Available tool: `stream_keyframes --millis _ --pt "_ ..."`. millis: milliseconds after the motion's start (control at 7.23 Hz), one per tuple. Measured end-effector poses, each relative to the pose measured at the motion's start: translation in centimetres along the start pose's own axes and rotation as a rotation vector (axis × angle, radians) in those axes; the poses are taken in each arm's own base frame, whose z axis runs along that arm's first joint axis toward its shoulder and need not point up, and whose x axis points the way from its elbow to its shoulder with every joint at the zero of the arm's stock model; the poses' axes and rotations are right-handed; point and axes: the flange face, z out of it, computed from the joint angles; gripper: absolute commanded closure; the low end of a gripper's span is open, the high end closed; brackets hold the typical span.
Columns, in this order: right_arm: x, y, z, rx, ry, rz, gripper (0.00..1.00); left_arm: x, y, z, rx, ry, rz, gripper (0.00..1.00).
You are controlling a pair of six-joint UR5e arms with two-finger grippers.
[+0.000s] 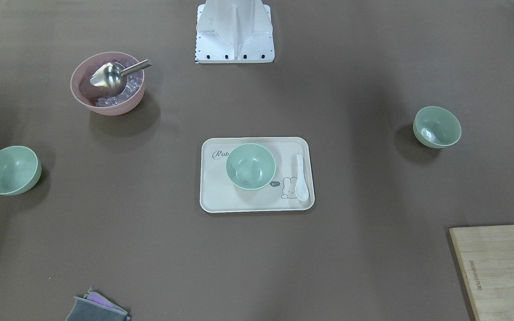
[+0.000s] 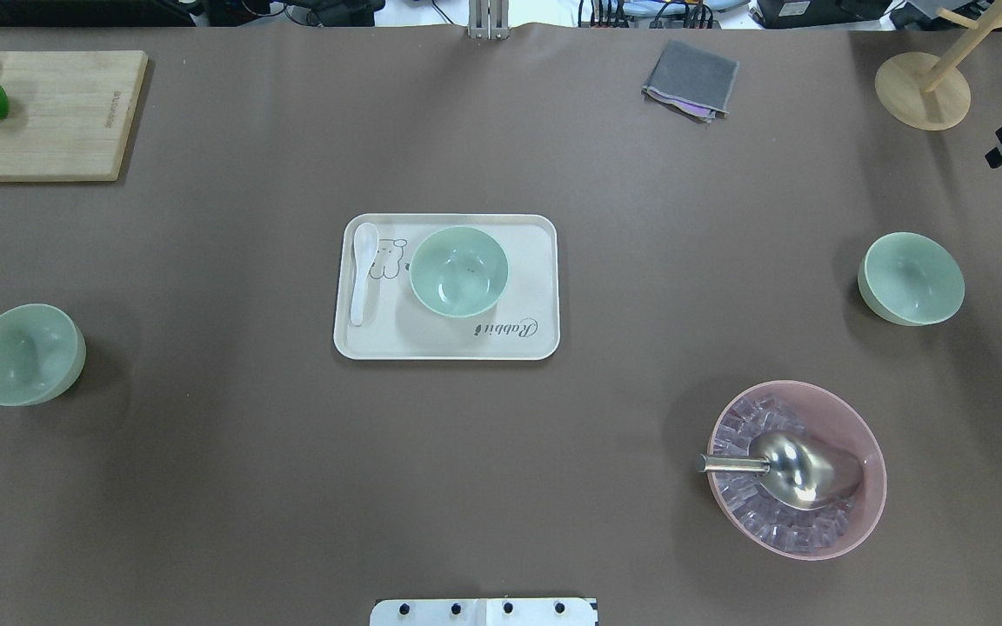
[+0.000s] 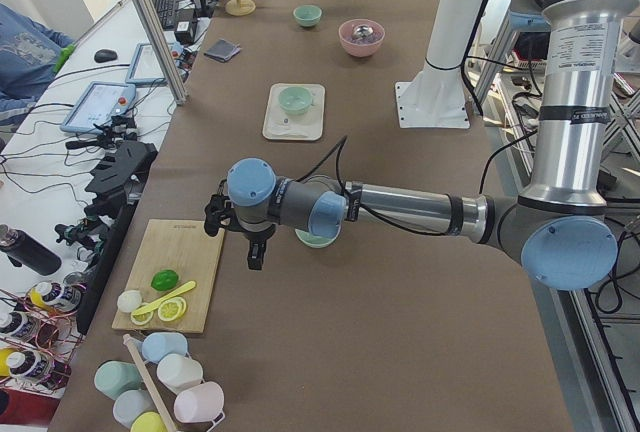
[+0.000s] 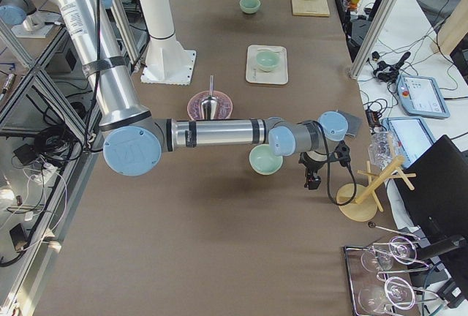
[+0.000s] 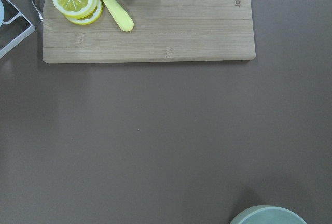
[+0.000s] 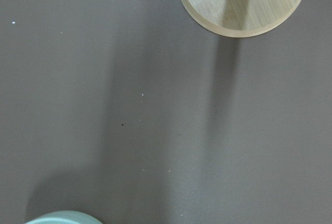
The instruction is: Stack green bowls together
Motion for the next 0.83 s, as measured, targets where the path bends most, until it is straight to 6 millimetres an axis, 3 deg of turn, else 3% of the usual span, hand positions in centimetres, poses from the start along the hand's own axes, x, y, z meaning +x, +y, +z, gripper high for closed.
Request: stream_keyframes --millis 415,830 --pt "1.3 0.8 0.2 0.052 0.064 -0.039 0.0 0.4 -0.3 -0.2 0.007 0.0 -0.042 0.02" --pt "3.0 3.6 1.6 0.104 0.052 -0.052 0.0 -0.1 -0.5 -0.2 0.026 -0.073 0.007 0.02"
